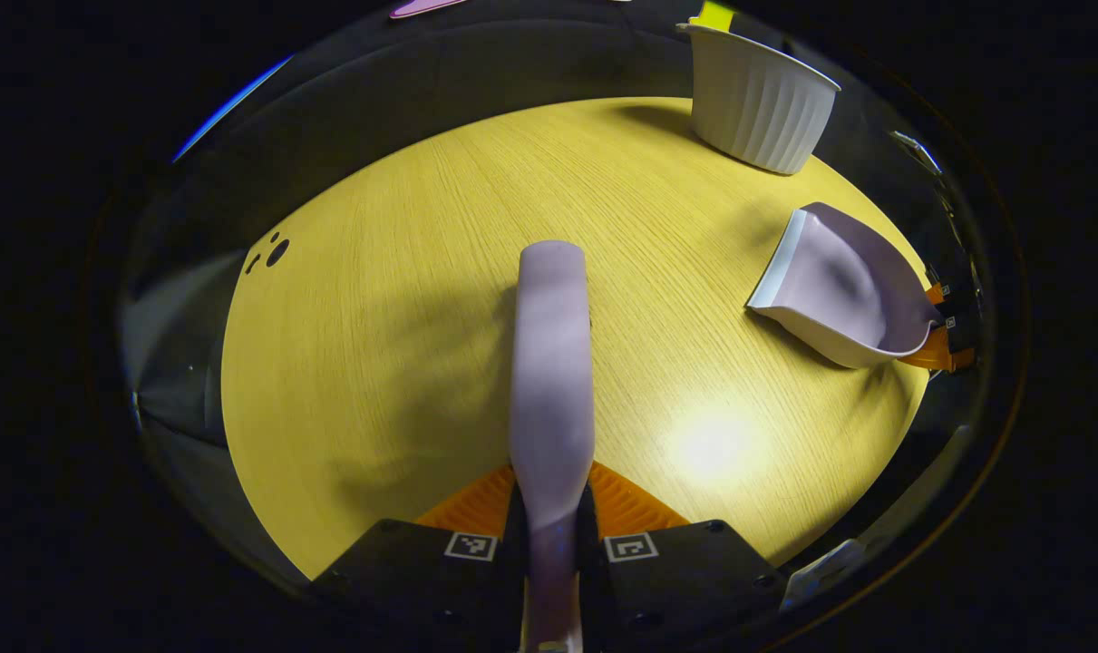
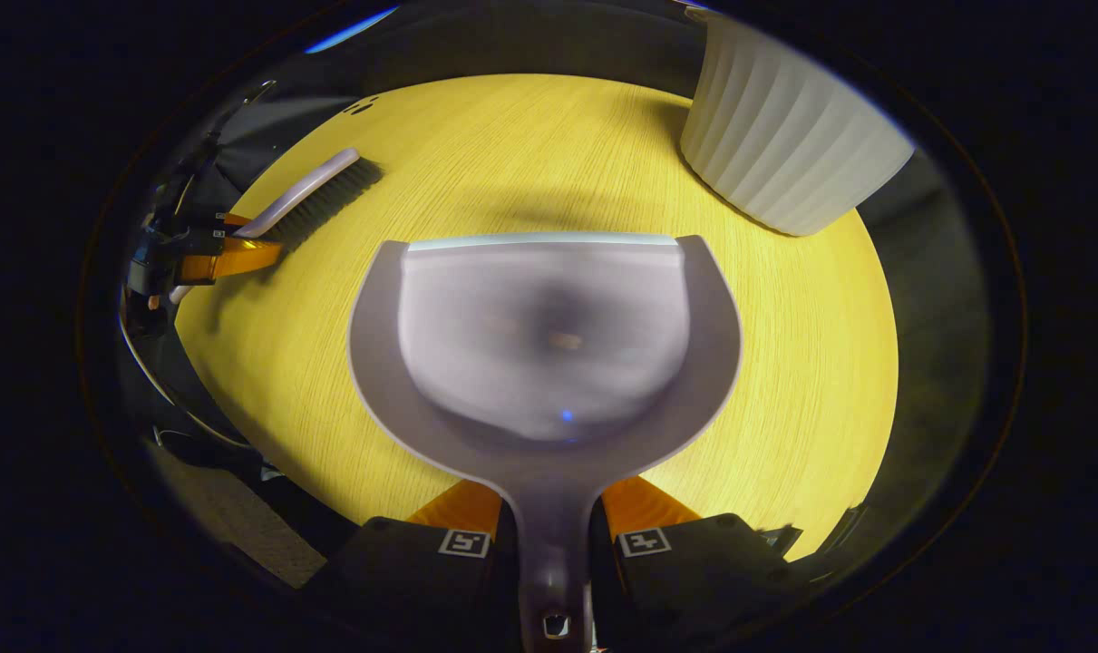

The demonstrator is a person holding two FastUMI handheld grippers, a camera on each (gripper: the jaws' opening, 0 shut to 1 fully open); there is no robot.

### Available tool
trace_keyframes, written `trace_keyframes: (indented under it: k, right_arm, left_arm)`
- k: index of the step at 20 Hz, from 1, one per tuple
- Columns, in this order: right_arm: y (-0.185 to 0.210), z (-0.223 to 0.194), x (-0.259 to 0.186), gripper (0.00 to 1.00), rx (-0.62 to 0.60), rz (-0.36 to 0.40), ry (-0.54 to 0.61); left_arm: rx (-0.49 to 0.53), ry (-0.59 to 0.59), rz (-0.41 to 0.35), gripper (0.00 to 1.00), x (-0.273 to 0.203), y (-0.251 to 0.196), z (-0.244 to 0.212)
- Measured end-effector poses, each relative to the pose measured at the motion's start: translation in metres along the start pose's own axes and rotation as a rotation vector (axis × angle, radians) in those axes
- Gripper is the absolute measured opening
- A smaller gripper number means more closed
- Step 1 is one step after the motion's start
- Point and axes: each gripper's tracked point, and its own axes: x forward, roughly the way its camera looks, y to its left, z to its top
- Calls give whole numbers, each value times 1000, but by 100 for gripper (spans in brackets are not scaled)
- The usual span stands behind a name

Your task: Pick up the small broom and dustpan from the desktop, sweep the trash into the dustpan with the broom, and then empty the trash into the garbage bin.

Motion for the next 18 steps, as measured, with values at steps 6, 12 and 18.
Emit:
trace_keyframes:
  k: [6,12,18]
  right_arm:
    - [6,-2,-6,43,8,28,8]
    - [4,-5,-37,41,23,49,-8]
    - [3,16,-98,45,52,53,-133]
  left_arm:
    - [38,-15,31,33,-10,-1,5]
    - [69,-43,51,31,-32,-2,4]
    - [55,-128,63,52,-79,-3,16]
